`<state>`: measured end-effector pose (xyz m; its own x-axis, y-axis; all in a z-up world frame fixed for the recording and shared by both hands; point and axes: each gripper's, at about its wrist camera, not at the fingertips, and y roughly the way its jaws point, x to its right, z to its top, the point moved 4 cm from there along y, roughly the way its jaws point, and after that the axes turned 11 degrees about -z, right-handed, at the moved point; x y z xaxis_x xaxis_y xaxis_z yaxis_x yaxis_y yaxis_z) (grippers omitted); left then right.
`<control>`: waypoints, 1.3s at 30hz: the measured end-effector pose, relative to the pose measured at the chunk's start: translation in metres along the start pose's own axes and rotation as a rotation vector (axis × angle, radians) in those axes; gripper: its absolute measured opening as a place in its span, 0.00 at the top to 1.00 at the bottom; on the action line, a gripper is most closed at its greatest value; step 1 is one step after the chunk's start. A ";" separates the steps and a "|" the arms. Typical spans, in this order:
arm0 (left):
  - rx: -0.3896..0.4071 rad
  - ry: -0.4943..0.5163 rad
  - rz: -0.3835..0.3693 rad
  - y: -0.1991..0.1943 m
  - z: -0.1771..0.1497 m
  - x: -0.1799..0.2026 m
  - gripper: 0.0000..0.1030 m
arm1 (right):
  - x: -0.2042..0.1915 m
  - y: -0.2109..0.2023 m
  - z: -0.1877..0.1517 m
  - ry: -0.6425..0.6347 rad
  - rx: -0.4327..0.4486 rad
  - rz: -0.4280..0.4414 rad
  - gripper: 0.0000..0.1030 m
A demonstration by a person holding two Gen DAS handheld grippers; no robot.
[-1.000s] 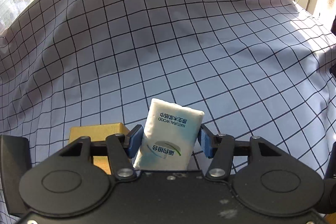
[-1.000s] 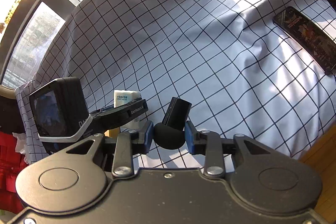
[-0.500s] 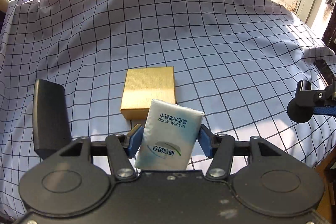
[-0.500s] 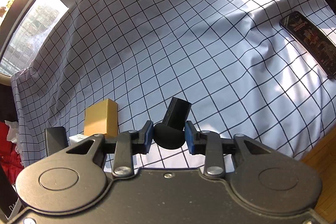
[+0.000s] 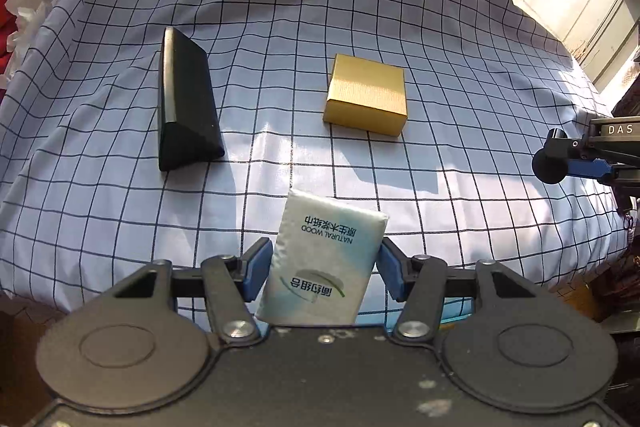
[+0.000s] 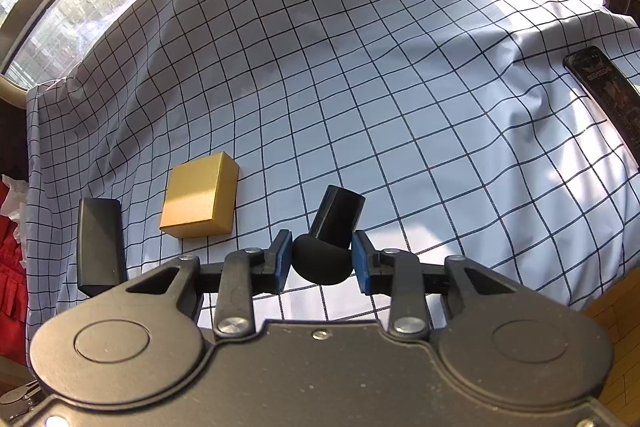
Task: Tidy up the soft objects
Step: 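Carry tissue packet and black brush over the tray and open both tools to release them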
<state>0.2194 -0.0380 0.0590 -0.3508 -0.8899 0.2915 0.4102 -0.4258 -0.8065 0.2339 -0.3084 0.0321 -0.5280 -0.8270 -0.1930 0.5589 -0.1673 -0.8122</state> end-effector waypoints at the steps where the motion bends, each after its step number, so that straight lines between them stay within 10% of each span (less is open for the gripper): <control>1: 0.012 -0.009 0.007 -0.007 -0.004 -0.002 0.48 | -0.001 -0.003 -0.002 -0.011 0.006 -0.003 0.67; 24: -0.033 -0.005 -0.172 -0.064 -0.098 0.045 0.48 | 0.009 -0.093 -0.152 -0.132 0.043 0.014 0.67; 39: -0.001 -0.007 -0.162 -0.061 -0.101 0.062 0.33 | -0.002 -0.111 -0.176 -0.215 0.081 -0.011 0.65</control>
<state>0.0880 -0.0512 0.0745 -0.4061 -0.8109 0.4213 0.3477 -0.5635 -0.7494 0.0602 -0.1935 0.0258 -0.3906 -0.9189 -0.0555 0.6078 -0.2121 -0.7652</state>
